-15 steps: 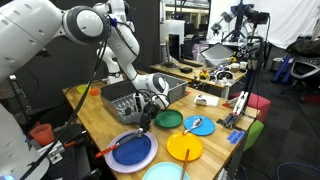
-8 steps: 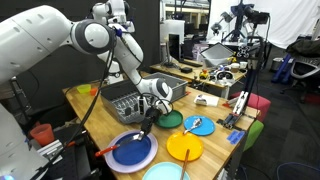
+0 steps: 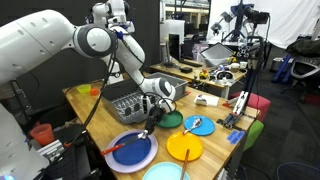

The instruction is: Remove the red butter knife from the dishrack and place it on top of the dark blue plate

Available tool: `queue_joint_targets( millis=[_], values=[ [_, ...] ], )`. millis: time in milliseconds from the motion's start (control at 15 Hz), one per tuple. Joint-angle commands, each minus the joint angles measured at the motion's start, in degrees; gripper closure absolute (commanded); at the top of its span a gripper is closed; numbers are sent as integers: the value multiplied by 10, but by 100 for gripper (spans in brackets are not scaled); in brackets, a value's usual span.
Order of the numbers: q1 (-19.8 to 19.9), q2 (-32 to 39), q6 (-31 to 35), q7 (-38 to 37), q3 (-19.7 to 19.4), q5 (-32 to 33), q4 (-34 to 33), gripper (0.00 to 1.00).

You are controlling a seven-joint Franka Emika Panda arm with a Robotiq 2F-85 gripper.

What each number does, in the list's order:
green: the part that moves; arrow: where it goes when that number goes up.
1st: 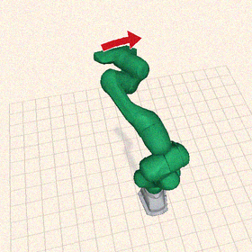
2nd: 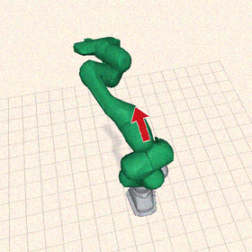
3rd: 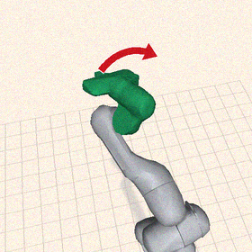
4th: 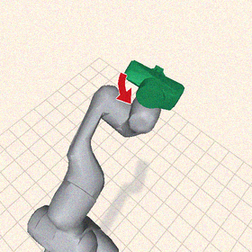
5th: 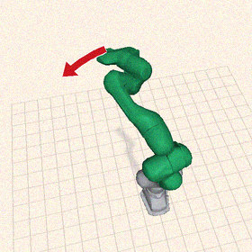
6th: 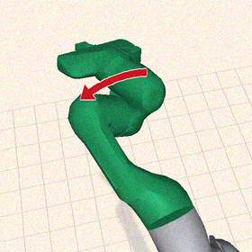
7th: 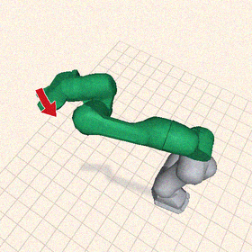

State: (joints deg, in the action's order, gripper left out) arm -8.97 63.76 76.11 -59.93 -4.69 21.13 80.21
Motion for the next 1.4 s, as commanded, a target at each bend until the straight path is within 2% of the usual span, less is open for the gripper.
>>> queue_joint_targets(
  millis=[0, 267, 333, 400, 800, 1000, 1133, 1333],
  values=[
    [-10, 16, 1, -5, -16, -12, -24, 99],
    [-23, 35, -7, -25, -24, -4, -38, 97],
    [-26, 39, -5, -29, -24, -2, -39, 81],
    [-29, 43, -4, -32, -25, 0, -42, 71],
    [-39, 45, -1, -43, -31, 2, -49, 30],
    [-53, 28, 17, -71, -40, 16, -35, 10],
    [-65, 13, 29, -94, -44, 32, -23, 0],
    [-73, -18, 49, -140, -43, 40, 4, 0]
  ],
)
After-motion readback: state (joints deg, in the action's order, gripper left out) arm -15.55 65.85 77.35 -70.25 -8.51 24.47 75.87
